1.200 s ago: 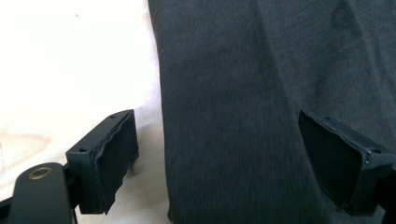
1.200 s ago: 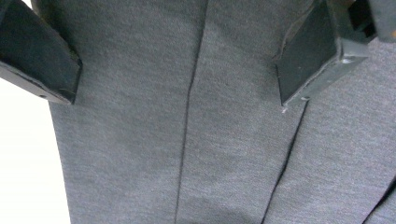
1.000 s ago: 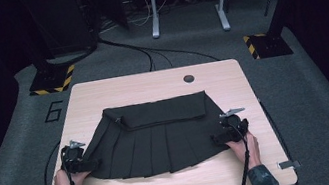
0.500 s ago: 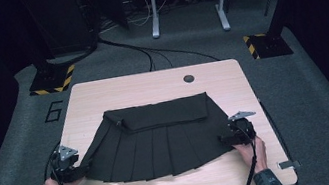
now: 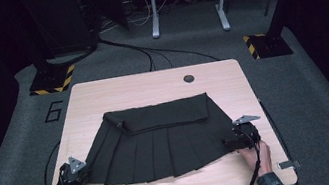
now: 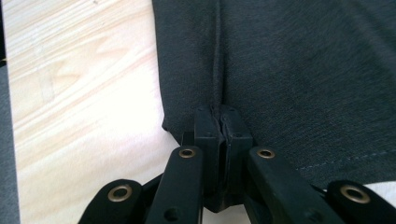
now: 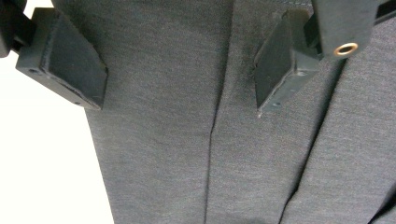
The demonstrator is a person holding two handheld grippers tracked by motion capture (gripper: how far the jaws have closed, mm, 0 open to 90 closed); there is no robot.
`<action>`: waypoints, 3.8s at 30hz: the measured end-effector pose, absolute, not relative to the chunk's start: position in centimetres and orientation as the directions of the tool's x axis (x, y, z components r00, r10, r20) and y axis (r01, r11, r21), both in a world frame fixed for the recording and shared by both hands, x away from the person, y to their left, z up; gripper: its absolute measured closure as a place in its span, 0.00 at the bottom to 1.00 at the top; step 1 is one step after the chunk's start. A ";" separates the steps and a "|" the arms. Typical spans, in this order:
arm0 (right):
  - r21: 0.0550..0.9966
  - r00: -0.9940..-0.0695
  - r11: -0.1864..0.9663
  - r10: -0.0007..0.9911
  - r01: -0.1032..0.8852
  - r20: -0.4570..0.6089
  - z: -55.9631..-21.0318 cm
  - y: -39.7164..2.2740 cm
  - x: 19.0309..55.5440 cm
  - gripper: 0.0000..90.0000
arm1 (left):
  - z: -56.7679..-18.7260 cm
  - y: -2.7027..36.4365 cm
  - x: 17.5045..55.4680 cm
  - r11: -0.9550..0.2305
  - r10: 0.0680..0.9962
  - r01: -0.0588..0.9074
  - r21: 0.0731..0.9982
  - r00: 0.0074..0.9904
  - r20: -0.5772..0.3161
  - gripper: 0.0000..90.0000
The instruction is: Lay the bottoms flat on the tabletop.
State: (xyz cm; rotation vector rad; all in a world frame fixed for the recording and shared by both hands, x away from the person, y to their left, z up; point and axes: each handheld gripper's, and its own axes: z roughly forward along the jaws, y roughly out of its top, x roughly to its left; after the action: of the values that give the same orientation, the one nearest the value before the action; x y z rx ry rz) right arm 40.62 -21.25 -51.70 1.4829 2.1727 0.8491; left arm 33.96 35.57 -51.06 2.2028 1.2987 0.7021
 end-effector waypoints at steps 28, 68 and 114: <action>0.628 -0.398 0.280 0.916 0.727 0.053 -50.7 -19.0 45.0 0.10 | -48.0 29.8 41.4 -0.445 0.878 0.709 0.547 0.465 0.112 0.08; 0.703 -0.498 0.322 0.865 0.634 0.053 -48.9 -16.0 41.8 0.17 | -45.4 27.1 39.9 -0.420 0.848 0.594 0.686 0.527 0.062 0.13; 0.738 -0.511 0.375 0.858 0.561 -0.048 -46.2 -14.3 43.8 0.98 | -45.2 28.3 41.8 -0.329 0.881 0.567 0.755 0.473 0.029 0.89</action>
State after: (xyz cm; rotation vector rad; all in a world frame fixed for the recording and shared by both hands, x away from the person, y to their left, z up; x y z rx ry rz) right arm 43.82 -14.29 -46.19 1.2281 2.2139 0.9408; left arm 41.79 28.31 -45.17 2.0310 1.1964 0.5811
